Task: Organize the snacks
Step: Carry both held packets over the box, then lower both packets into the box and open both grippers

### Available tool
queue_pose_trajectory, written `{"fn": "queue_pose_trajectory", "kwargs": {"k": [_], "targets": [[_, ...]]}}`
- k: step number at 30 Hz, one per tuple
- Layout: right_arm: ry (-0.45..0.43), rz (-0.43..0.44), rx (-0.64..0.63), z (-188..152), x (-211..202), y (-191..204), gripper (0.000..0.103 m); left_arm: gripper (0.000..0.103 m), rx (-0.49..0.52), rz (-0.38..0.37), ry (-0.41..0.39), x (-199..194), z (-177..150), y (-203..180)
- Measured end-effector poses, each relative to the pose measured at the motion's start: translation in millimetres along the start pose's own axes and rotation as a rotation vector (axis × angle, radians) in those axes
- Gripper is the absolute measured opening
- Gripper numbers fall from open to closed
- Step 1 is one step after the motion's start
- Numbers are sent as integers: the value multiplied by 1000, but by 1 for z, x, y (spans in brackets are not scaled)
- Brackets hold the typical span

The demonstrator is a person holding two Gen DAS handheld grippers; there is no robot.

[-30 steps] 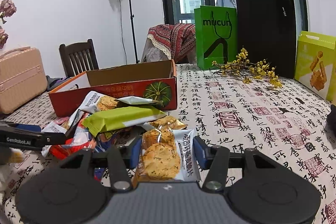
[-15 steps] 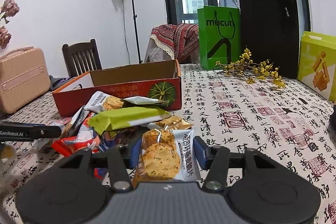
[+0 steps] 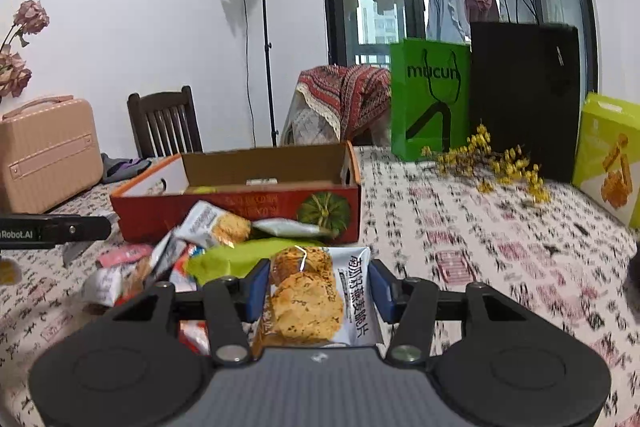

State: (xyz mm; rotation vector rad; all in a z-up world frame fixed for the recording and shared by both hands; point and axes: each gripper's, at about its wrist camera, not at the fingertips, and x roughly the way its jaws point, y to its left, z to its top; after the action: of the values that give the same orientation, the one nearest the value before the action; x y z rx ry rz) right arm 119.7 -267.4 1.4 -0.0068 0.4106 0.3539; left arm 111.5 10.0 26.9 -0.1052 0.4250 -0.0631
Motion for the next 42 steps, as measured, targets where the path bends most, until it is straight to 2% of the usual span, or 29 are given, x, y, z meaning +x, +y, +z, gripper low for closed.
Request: {"fn": "queue_pose_trajectory", "kwargs": {"k": [8, 16, 23, 28, 35, 42], "targets": [[-58, 10, -21, 39, 17, 7, 52, 67, -9, 25, -53, 13, 38, 6], [-85, 16, -40, 83, 54, 15, 52, 67, -18, 50, -69, 43, 74, 11], [-77, 36, -53, 118, 100, 21, 52, 67, -56, 83, -50, 83, 101, 24], [-40, 45, -53, 137, 143, 24, 52, 67, -71, 125, -28, 116, 114, 32], [15, 38, -80, 149, 201, 35, 52, 67, -98, 194, -16, 159, 126, 46], [31, 40, -88, 128, 225, 31, 52, 67, -98, 227, 8, 183, 107, 62]]}}
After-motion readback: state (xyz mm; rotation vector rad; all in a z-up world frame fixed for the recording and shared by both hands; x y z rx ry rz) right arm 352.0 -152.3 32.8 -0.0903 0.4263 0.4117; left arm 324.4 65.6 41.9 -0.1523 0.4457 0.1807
